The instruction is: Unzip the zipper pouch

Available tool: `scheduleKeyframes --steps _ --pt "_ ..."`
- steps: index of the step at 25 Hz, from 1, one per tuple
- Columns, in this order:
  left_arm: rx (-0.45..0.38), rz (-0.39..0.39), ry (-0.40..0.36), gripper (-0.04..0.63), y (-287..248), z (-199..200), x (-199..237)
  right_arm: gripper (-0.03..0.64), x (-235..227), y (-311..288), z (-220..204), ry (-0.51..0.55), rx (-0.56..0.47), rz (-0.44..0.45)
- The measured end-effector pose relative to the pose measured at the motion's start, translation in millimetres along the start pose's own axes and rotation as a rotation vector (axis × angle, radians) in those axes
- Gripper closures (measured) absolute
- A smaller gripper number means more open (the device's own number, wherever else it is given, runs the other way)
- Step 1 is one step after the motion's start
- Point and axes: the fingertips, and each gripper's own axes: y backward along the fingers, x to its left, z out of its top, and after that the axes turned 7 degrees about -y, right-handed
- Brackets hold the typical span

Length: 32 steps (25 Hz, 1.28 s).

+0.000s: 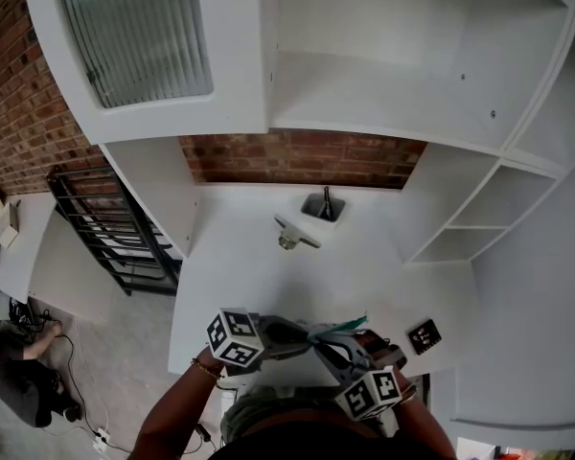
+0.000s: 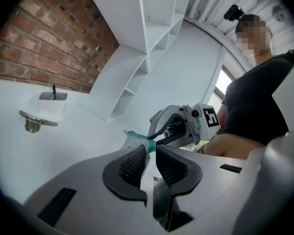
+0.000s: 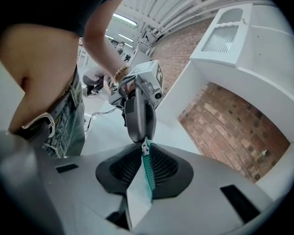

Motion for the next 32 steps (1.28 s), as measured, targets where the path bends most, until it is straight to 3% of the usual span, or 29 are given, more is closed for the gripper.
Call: scheduleKeyframes --steps 5,9,12,17,19,23,24,26,28,32 --pt "0.06 -0.008 -0.157 0.538 -4.2 -6.9 -6.9 0.566 -5.3 4.5 9.8 -0.121 -0.072 0.035" --pt "0.094 0.038 -0.215 0.565 -8.5 -6.7 -2.7 0.566 -6.3 6.0 10.8 -0.126 -0.062 0.049" --pt "0.099 0.07 -0.254 0.572 -8.5 -2.1 -1.4 0.565 -10.4 8.1 6.2 -0.194 -0.079 0.075" --pt "0.162 0.23 -0.559 0.569 -11.0 5.9 1.3 0.566 -19.7 15.4 6.5 -0.249 -0.089 0.108" --pt "0.179 0.268 -0.621 0.56 -11.3 7.3 1.8 0.566 -20.6 17.5 8.9 -0.245 -0.086 0.121" --pt "0.155 0.266 -0.63 0.423 -15.3 11.3 0.7 0.566 -17.8 17.2 9.1 -0.237 -0.085 0.145" --pt "0.15 0.263 -0.632 0.422 -16.4 12.3 -0.1 0.566 -17.1 16.9 9.7 -0.24 -0.09 0.148" --pt "0.15 0.25 -0.635 0.425 -19.0 11.9 -2.0 0.566 -15.3 16.2 11.3 -0.256 -0.114 0.152" --pt "0.152 0.242 -0.63 0.511 -20.6 10.2 -2.9 0.567 -14.2 16.2 14.1 -0.27 -0.137 0.156" --pt "0.16 0.248 -0.593 0.545 -19.8 7.6 -2.2 0.566 -14.3 16.6 14.4 -0.296 -0.132 0.157"
